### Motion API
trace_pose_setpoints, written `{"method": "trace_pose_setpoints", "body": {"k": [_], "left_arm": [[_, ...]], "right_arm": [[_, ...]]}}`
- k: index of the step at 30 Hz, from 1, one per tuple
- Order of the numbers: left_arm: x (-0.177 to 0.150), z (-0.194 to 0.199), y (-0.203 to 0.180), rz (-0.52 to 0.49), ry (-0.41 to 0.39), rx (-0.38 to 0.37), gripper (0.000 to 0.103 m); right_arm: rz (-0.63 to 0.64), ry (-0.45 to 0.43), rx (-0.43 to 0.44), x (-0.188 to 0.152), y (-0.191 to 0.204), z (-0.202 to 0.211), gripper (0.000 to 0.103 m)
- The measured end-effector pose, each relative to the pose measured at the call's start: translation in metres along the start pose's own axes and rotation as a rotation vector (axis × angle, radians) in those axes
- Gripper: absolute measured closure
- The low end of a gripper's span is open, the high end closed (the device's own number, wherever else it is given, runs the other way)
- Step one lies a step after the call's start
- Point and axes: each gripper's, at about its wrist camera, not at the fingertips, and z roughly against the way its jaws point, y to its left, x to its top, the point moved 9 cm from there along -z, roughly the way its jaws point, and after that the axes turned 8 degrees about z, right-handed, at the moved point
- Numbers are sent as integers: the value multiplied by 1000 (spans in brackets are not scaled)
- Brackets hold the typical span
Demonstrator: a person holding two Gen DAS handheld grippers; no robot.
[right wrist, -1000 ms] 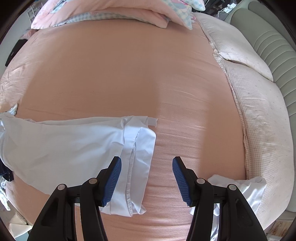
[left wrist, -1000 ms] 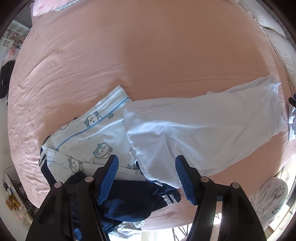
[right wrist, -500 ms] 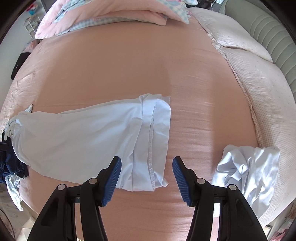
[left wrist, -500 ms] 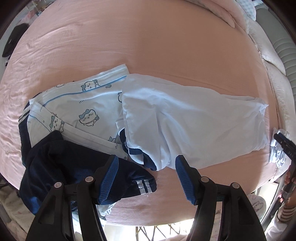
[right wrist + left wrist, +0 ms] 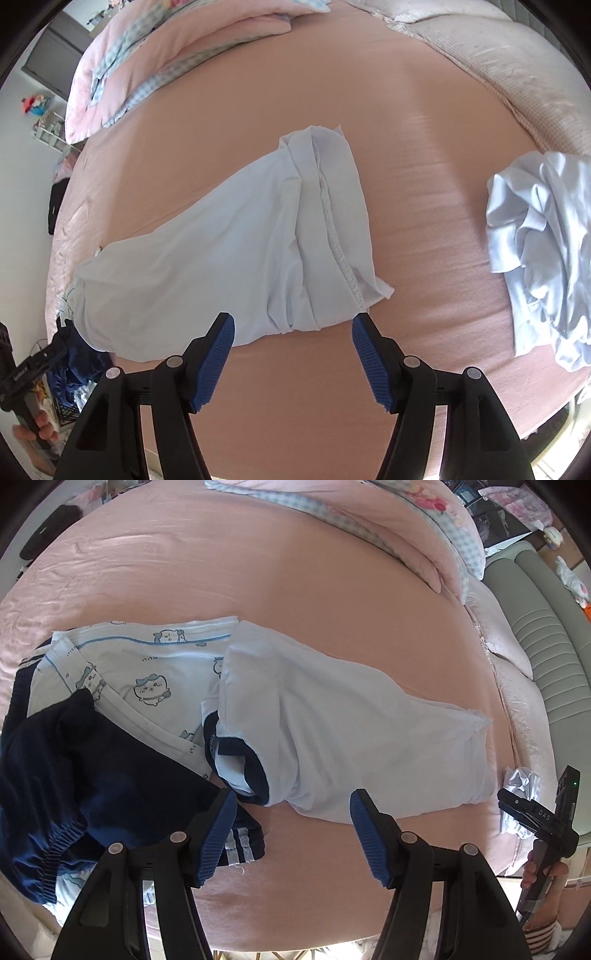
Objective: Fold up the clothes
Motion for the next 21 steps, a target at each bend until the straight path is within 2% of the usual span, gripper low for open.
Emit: {"method": "trace_pose_setpoints", "body": {"k": [5,7,10,13,18,21], "left_arm": [[-15,-10,2,62,-19,-52,41],[-21,-16,8,116,-11,-64,41],[-29,-26,13,197,11,-130,41],[-35,-34,12,223,32,-172,41],[-38,-40,6,238,27,-220,41],[-37,-45,1,283,23,-295,41]], "right_arm": [[-78,-18,69,-9,1,-5,37],[-122,-27,102,-13,0,-8,37],[-210,-32,163,-21,-3,-15,37],[-292,-27,213,-30,-5,-26,37],[-344,-26,240,-38,-8,-42,37],[-375,-42,279,-37,-9,-44,37]]}}
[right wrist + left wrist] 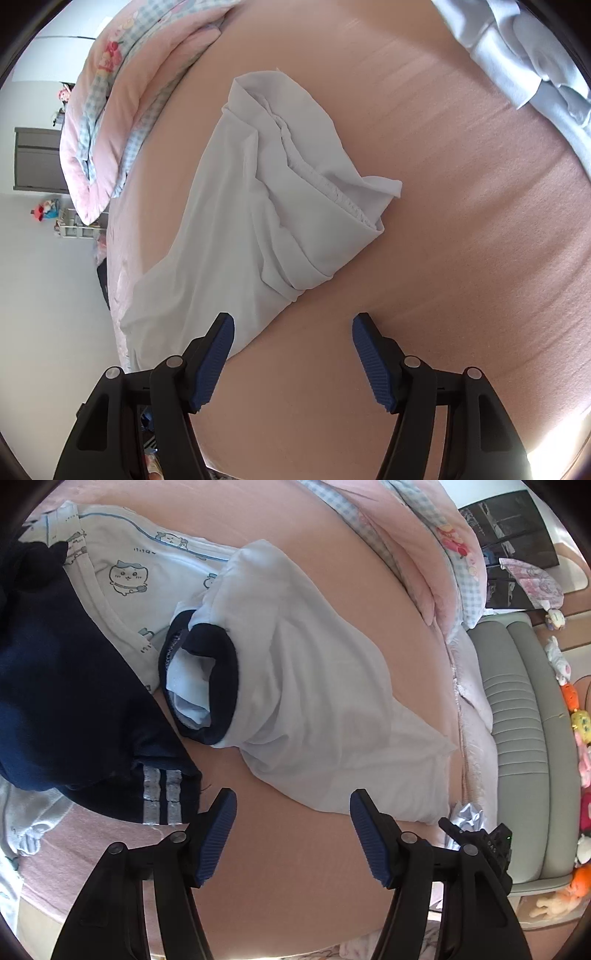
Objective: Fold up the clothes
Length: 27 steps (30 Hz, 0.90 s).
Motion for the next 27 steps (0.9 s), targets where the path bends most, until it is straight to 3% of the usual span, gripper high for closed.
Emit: {"method": "trace_pose_setpoints", "body": {"k": [6,10,16,20,27], "left_arm": [[-1,-20,15,137,7,-84,41],[2,-24,25,210,-32,-141,41],[17,-26,18,154,-100,-188,39],[26,-30,9,130,-155,-237,28],[39,-41,-3,85,-166,-223,26]], "right_arm": [[-8,-4,-10,5,-5,-4,36],[-30,-16,25,11,-7,-7,36],[-119,-43,129,23,-10,-12,30],[-139,-57,162,29,-10,-14,30],[-154,-83,203,40,-10,-19,29]]}}
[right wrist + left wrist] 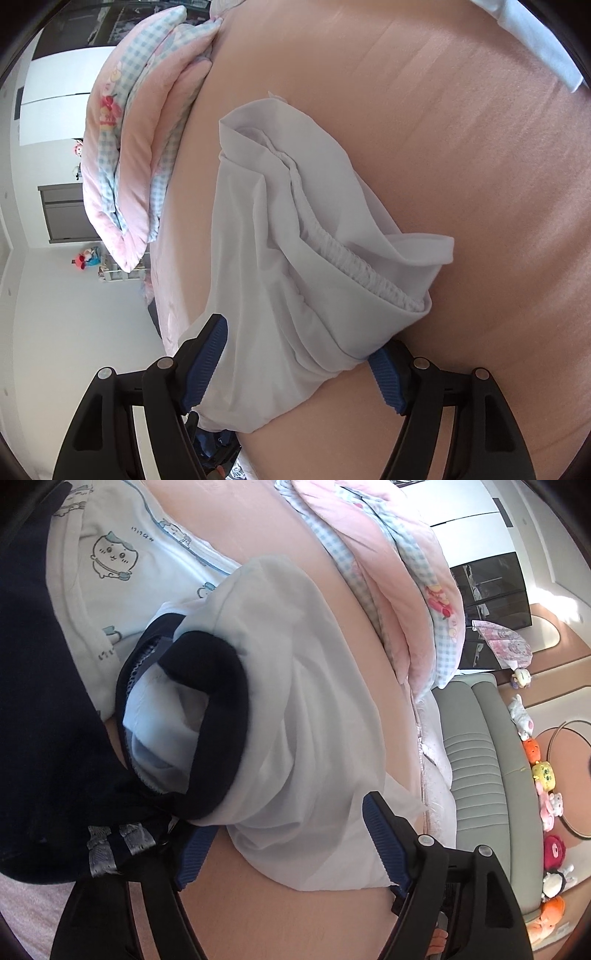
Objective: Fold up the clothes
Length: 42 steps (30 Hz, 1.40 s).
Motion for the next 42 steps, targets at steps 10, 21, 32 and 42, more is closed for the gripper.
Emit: {"method": "trace_pose_setpoints", "body": {"k": [10,21,32,42], "left_arm": [[12,1,2,61,-8,-23,26],[26,8,19,161,-39,-23,26],[28,-11,3,105,-63,44,0],[36,-9,10,179,-44,48,16]], "right_arm": [[-8,-48,56,17,3,-8,29],[-32,-102,121,35,5,-17,36],[-198,-85,123,30,-34,-19,97],[-200,-79,127,30,-32,-18,93]]}}
